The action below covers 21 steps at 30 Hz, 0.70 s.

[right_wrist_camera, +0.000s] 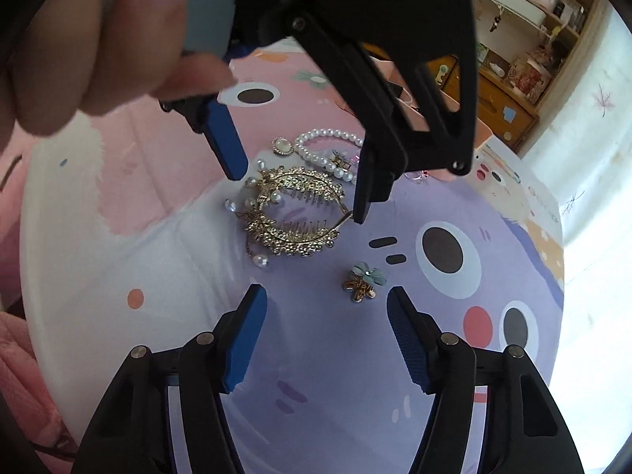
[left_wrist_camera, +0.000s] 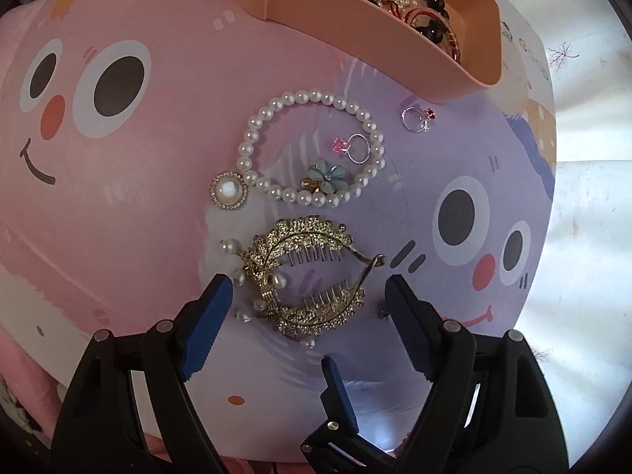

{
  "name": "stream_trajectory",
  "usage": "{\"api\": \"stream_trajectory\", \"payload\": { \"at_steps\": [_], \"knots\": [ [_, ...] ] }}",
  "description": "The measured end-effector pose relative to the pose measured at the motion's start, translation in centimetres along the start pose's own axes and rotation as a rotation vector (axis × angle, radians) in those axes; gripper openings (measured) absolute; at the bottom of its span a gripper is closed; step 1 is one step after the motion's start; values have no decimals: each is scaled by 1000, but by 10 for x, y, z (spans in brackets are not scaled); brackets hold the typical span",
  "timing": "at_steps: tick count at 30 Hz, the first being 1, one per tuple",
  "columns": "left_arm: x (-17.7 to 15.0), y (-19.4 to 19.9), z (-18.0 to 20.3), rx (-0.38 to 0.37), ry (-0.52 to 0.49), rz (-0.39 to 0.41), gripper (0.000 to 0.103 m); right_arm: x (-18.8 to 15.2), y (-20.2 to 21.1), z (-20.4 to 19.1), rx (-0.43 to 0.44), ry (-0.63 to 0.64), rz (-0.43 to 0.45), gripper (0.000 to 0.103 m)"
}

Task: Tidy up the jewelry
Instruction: 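Move the left tool to the gold hair comb while the right tool reaches the green flower brooch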

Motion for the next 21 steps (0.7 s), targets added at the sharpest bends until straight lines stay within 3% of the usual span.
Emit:
{"api": "stream_trajectory", "payload": {
  "at_steps": [8, 16, 21],
  "knots": [
    [12, -12, 22, 83, 15, -7, 80, -11, -12, 40, 113, -121, 25, 50],
    [15, -18, 42, 162, 16, -29, 79, -15, -10, 48, 139, -147, 55, 41],
    [10, -25, 63, 168, 6, -21, 76, -10, -13, 44, 122, -139, 67, 25]
  ]
}}
Point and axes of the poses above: each gripper's, at about its wrist camera, not at the fingertips, and y roughly against the way its jaws point, z to its right, x to its top, the point moved 1 cm from there along -y, roughly the way its jaws point, and after that the axes turned 7 degrees about -x, right-handed, at the moved point
